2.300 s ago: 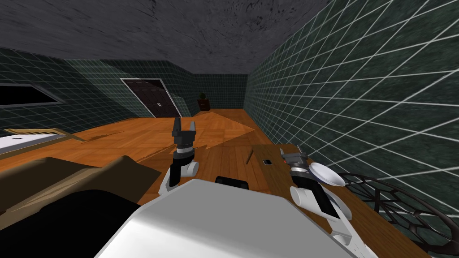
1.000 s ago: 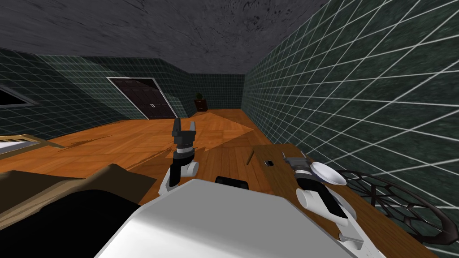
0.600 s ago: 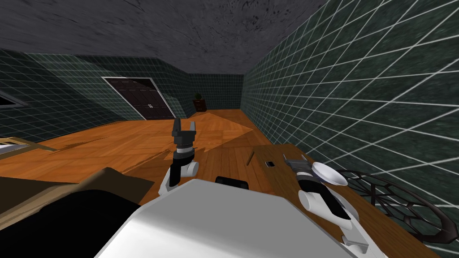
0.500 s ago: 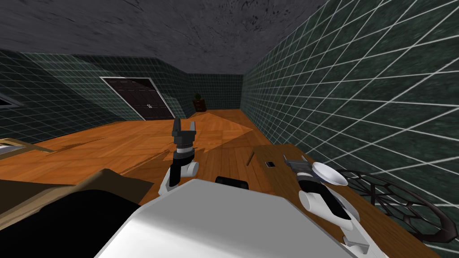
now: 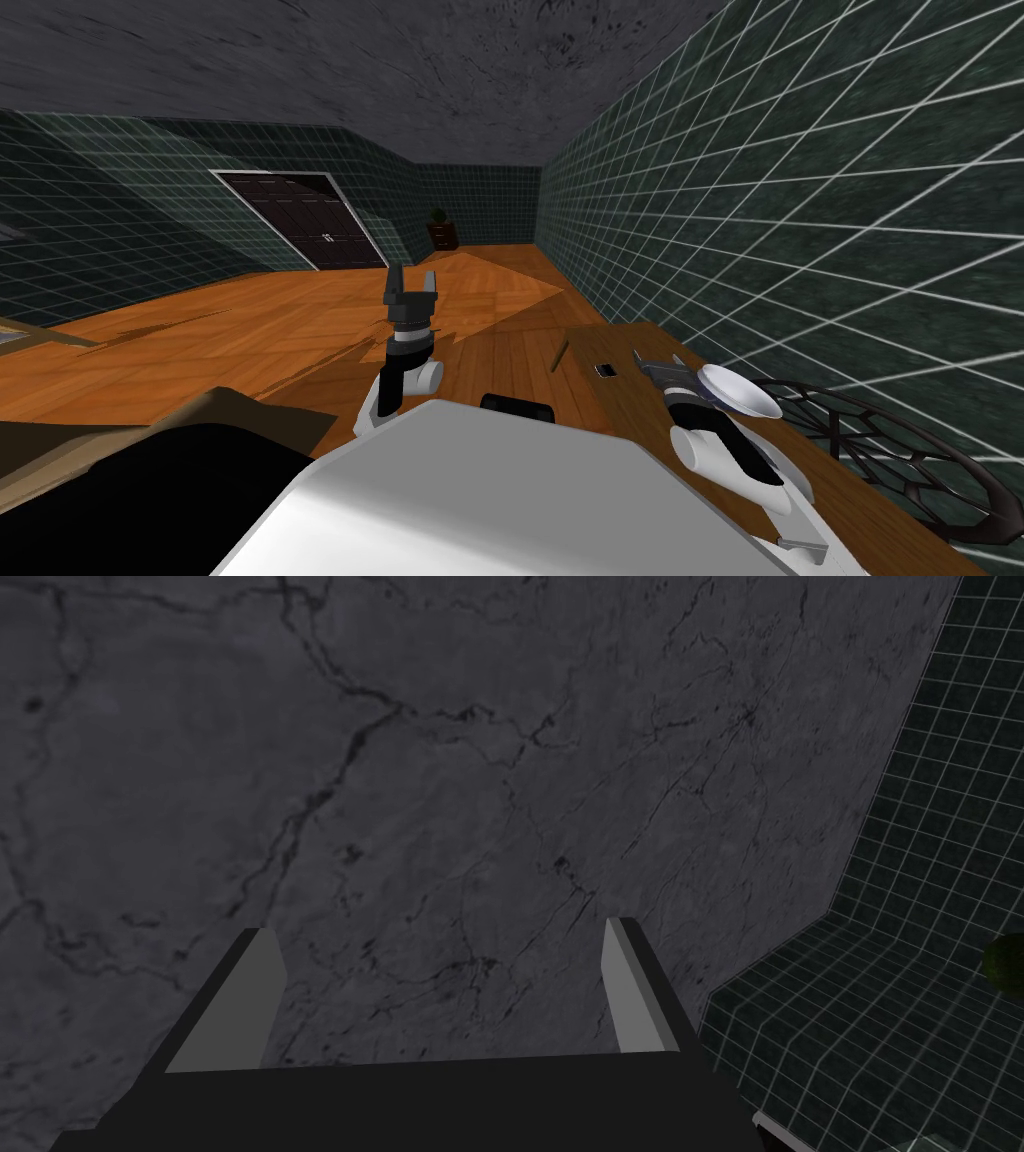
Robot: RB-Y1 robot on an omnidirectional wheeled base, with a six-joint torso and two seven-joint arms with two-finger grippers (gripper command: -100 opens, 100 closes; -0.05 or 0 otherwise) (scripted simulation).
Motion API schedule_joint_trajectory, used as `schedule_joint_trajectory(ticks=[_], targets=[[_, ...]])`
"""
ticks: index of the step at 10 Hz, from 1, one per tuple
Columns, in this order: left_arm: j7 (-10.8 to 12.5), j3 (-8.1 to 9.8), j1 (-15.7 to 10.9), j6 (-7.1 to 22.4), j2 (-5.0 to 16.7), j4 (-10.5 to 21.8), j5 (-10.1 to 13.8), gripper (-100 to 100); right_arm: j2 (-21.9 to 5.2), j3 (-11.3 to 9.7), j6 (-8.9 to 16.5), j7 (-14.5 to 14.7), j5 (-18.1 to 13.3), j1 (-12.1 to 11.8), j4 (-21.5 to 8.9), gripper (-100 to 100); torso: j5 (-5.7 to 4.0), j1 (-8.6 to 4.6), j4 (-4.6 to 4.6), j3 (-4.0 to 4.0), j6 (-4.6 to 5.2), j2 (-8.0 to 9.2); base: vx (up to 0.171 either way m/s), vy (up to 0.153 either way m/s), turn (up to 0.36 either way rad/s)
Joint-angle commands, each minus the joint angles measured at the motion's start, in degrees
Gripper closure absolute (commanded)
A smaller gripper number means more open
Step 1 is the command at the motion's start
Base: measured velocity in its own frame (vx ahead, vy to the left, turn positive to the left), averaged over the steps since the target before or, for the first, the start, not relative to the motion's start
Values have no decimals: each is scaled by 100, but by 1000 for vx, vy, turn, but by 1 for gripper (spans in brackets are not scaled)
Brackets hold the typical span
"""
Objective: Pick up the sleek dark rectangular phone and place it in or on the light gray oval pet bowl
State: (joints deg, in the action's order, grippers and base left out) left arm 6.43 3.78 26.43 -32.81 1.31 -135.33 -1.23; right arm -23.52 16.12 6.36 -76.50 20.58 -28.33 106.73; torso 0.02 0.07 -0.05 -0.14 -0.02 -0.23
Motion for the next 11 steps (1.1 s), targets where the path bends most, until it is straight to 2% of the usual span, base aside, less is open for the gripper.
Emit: schedule_joint_trajectory(ticks=[1, 2, 3, 5, 6, 8, 9, 10, 11], targets=[[0, 0, 0, 0, 0, 0, 0, 0, -15, 3, 124, -286, 41, -51, -34, -100, 0, 0, 0, 0, 0, 0, 61, 34, -39], [0, 0, 0, 0, 0, 0, 0, 0, -15, 3, 124, -390, 41, -51, -34, -100, 1, 2, 0, -1, 0, -1, 39, 16, 2], [0, 0, 0, 0, 0, 0, 0, 0, -88, 2, 365, -581, 131, -62, -194, -100, 0, -3, 1, 2, -1, 4, 85, 26, -41], [0, 0, 0, 0, 0, 0, 0, 0, -88, 2, 365, -819, 131, -62, -194, -100, 0, 0, -2, -6, -1, -9, 59, 21, -16], [0, 0, 0, 0, 0, 0, 0, 0, -160, -9, 615, -1021, 220, -75, -361, -100, 0, -5, 0, 1, -1, 3, 76, 12, -48], [0, 0, 0, 0, 0, 0, 0, 0, -160, -9, 615, -1230, 220, -75, -361, -100, 0, -3, -2, -5, -2, -7, 58, 19, -11], [0, 0, 0, 0, 0, 0, 0, 0, -231, -31, 872, -1459, 308, -89, -532, -100, 0, -5, 0, 1, -2, 3, 82, 20, -38], [0, 0, 0, 0, 0, 0, 0, 0, -231, -31, 872, -1607, 308, -89, -532, -100, -1, -4, -1, -4, 0, -7, 85, 22, -23], [0, 0, 0, 0, 0, 0, 0, 0, -296, -61, 1121, -1769, 394, -104, -708, -100, 0, -3, -2, -5, -1, -8, 127, 23, -41]])
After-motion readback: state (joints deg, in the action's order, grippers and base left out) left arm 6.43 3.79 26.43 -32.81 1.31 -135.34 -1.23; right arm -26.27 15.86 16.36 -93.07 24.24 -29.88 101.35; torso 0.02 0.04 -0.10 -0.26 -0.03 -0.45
